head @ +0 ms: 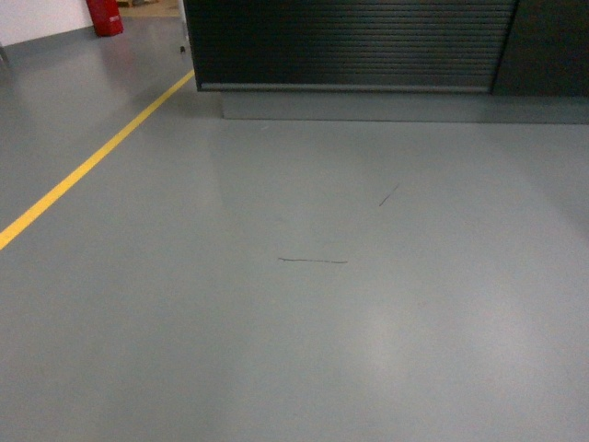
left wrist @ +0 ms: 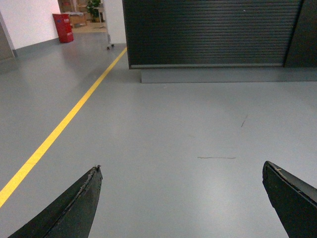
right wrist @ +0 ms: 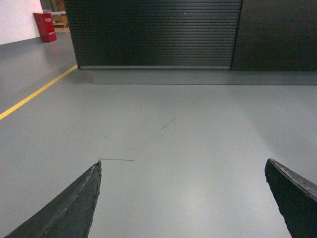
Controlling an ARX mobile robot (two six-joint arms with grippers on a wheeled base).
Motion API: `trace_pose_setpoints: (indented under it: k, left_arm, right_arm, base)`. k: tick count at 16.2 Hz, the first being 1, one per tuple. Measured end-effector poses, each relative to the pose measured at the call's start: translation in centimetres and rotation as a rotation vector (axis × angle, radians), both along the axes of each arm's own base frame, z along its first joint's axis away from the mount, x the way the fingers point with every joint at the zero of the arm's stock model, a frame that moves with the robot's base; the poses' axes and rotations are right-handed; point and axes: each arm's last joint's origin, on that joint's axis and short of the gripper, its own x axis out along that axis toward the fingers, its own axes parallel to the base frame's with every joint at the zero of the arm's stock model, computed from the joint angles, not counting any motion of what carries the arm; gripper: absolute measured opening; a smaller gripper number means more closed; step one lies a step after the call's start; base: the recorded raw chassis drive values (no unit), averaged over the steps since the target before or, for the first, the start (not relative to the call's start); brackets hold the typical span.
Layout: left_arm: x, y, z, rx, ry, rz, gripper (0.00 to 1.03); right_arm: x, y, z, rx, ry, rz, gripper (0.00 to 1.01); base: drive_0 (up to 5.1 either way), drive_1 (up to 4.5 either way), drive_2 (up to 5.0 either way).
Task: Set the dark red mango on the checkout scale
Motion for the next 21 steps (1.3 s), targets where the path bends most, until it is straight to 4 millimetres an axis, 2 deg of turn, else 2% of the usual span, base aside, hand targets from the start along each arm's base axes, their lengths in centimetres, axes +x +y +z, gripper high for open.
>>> trace_pose_setpoints:
  k: [21]
  left_arm:
    - [0.00, 0.00, 0.01, 0.000, 0.000, 0.000, 0.98]
  right_arm:
    - [0.00, 0.00, 0.00, 0.000, 0.000, 0.000, 0.98]
  base:
    - [0.0, 0.00, 0.0]
